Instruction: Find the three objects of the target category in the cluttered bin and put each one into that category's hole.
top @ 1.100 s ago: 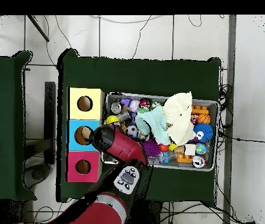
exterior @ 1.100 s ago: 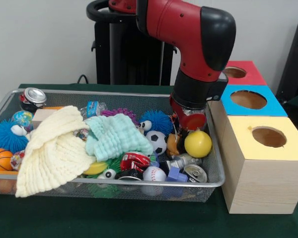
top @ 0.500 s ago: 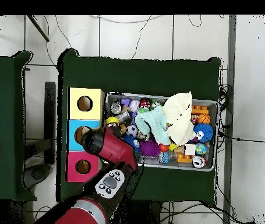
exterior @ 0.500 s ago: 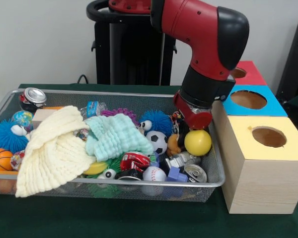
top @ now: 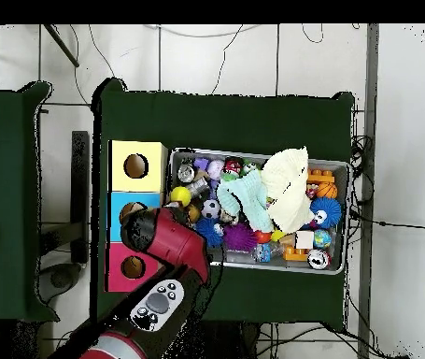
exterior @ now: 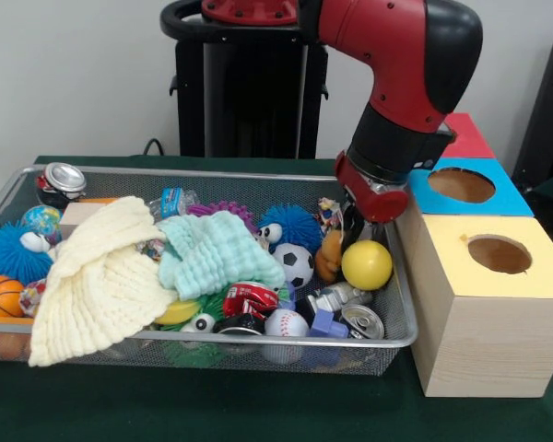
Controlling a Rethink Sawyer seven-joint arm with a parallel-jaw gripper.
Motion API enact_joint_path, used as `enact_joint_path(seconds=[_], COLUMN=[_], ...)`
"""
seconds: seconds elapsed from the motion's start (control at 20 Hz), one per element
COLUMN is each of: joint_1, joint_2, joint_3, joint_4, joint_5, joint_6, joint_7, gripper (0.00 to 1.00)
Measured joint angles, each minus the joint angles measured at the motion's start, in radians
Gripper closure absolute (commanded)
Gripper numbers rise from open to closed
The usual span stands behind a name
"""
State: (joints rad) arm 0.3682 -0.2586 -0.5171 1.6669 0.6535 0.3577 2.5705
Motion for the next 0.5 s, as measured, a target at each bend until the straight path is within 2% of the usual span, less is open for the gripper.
enact_joint_path(seconds=[0.5], joint_1=[0.018], joint_2=[-0.054], joint_3=[-0.077], joint_4=[-0.012], joint_5=[-0.001], joint_6=[0.188], joint_7=[0.0], gripper=[1.0])
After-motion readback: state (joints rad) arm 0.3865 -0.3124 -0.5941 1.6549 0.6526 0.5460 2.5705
